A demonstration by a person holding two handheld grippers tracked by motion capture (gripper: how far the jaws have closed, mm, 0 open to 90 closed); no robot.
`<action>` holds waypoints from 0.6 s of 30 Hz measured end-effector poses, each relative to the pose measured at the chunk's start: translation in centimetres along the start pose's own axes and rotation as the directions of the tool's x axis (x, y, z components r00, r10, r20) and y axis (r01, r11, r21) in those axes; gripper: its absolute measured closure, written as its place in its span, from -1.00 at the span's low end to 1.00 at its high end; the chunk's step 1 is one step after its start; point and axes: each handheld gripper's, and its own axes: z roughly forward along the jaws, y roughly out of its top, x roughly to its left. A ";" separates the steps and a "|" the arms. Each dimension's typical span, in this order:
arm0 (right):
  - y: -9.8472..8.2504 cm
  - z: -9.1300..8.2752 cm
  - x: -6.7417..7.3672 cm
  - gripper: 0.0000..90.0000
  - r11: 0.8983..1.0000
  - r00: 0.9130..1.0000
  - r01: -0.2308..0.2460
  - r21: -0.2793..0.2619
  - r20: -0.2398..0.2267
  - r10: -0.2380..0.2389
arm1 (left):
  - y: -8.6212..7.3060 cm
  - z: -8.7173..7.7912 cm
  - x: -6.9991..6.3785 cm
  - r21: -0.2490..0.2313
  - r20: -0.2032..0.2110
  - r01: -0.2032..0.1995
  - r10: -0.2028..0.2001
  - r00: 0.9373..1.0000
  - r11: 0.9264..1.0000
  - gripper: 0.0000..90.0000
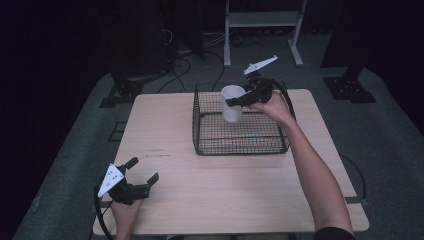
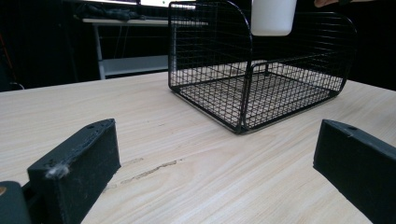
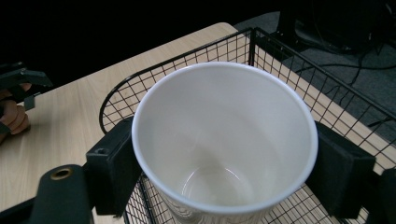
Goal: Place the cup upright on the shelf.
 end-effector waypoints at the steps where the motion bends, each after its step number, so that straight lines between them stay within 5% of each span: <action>1: -0.2 0.4 -0.2 -0.56 1.000 1.000 -0.006 0.002 -0.009 0.007 | 0.0 0.0 0.0 -0.001 0.000 -0.001 0.001 1.000 1.000 -1.00; 18: -2.6 3.0 -2.3 -0.56 0.997 0.997 -0.076 0.019 -0.007 0.076 | 0.0 0.0 0.0 0.001 -0.001 -0.001 0.001 1.000 1.000 -1.00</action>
